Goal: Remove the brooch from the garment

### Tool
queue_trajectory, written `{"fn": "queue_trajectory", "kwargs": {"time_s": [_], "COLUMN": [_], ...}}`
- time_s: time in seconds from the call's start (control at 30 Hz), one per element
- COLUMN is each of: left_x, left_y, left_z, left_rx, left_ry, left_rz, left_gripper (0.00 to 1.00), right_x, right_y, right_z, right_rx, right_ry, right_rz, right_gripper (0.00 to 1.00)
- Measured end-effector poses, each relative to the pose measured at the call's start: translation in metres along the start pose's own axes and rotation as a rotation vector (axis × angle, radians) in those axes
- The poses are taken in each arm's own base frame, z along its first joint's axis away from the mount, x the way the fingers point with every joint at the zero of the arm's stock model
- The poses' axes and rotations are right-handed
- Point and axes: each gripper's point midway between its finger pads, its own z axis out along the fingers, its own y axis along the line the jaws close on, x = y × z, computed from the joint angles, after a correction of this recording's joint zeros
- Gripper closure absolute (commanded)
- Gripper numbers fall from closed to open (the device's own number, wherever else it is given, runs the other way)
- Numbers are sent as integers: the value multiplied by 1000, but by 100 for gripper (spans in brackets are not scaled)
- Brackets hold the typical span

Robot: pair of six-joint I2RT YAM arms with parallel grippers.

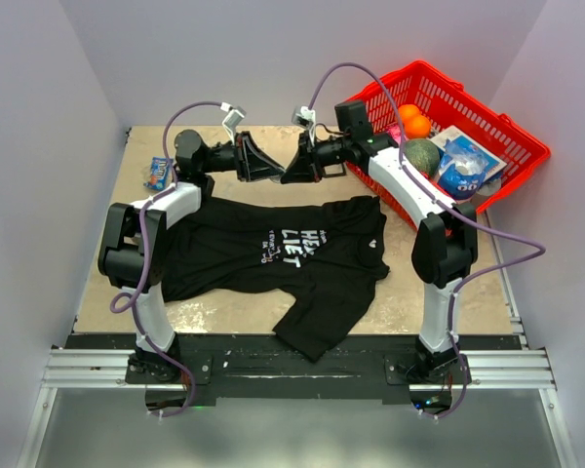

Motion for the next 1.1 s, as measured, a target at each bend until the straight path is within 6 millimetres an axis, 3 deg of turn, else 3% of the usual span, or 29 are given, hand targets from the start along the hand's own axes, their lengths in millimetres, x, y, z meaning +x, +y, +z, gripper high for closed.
{"fn": "queue_trajectory", "kwargs": {"time_s": [0.23, 0.33, 0.37, 0.4, 0.67, 1.1], "left_x": [-4, -3, -3, -3, -7, 12], "left_y": [-3, -3, -3, -3, -16, -13], "left_z": [0, 1, 1, 0, -1, -15], "left_rx": [7, 8, 7, 9, 56, -15], "left_ry": [-9, -9, -8, -8, 0, 11], "left_rz": [16, 19, 17, 20, 80, 138], "left_gripper": [75, 64, 52, 49, 34, 36], "right_x": [1, 2, 2, 4, 18, 21], "right_y": [3, 3, 3, 3, -1, -4], "right_z": [4, 4, 4, 5, 7, 7], "right_rx": [-6, -7, -7, -8, -2, 3], "right_ry": [6, 5, 5, 5, 4, -6], "right_rz": [3, 10, 17, 22, 119, 161], "right_gripper": [100, 100, 100, 100, 100, 100]}}
